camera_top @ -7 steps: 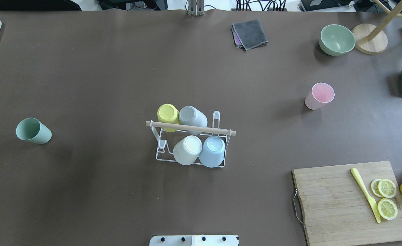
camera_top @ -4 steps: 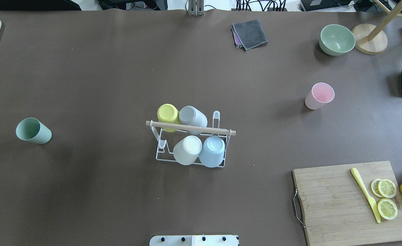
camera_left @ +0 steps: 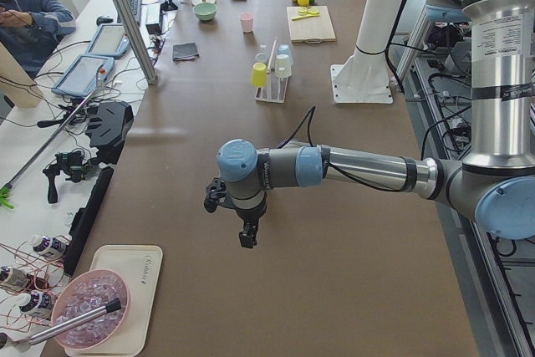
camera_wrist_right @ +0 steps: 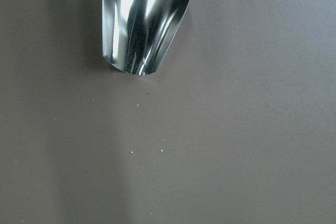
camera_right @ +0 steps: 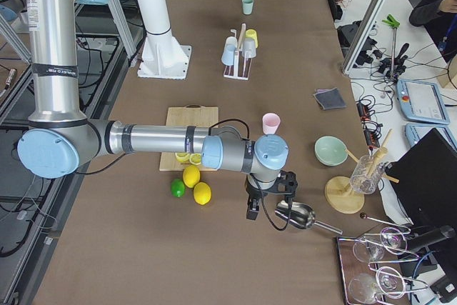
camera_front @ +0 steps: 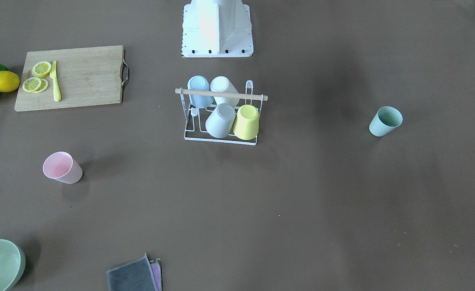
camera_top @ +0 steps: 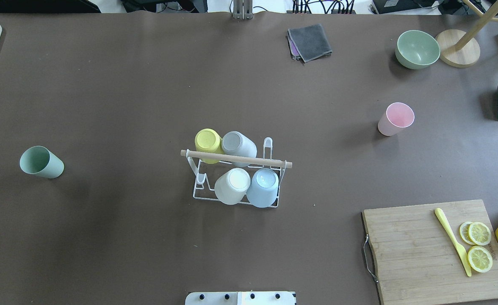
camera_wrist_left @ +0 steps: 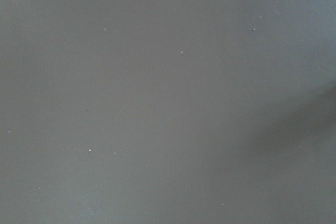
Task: Place cup on cup holder
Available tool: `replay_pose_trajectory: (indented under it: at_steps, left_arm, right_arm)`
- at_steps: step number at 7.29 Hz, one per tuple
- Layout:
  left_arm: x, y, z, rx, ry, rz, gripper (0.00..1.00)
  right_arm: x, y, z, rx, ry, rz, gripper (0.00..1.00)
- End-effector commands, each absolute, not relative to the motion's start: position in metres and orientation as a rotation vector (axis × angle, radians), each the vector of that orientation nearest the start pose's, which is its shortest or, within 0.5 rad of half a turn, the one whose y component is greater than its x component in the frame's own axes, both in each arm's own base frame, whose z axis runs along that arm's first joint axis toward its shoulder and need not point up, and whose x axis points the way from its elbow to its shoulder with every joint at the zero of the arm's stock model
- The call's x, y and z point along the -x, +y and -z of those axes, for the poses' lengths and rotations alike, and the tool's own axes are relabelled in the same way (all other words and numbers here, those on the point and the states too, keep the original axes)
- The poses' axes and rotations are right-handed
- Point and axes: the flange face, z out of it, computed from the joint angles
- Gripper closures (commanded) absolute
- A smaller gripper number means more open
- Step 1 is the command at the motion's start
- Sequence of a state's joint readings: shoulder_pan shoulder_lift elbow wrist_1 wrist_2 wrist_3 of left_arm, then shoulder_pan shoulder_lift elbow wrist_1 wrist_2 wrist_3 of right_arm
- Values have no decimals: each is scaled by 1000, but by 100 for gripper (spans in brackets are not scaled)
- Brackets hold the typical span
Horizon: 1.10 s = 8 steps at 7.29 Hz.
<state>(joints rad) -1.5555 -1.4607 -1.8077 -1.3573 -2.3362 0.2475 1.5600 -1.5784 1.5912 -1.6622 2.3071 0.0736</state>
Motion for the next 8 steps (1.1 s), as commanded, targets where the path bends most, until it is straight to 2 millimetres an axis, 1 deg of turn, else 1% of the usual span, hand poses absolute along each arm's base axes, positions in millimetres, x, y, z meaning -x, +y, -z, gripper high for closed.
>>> replay_pose_trajectory:
  at_steps: [1,2,4,5,6,7,8]
  left_arm:
    - [58,-436,-616,-6,771,-217,2]
    - [58,-434,-617,-3,770,-216,2]
    - [57,-440,-617,-8,776,-220,2]
    - [57,-452,-608,-23,771,-228,2]
    - [56,-459,-608,-16,770,-226,2]
    - [55,-490,-596,48,775,-201,2]
    - [26,-552,-548,108,773,-233,2]
  right_arm:
    - [-61,-484,-663,104,-732,-88,0]
    - [-61,-483,-663,104,-732,-88,0]
    - [-61,-483,-663,103,-733,-88,0]
    - [-61,-483,-663,103,-733,-88,0]
    - [-61,-483,-663,103,-733,-88,0]
    - [-61,-484,-662,101,-733,-87,0]
    - [-61,-484,-660,99,-733,-87,0]
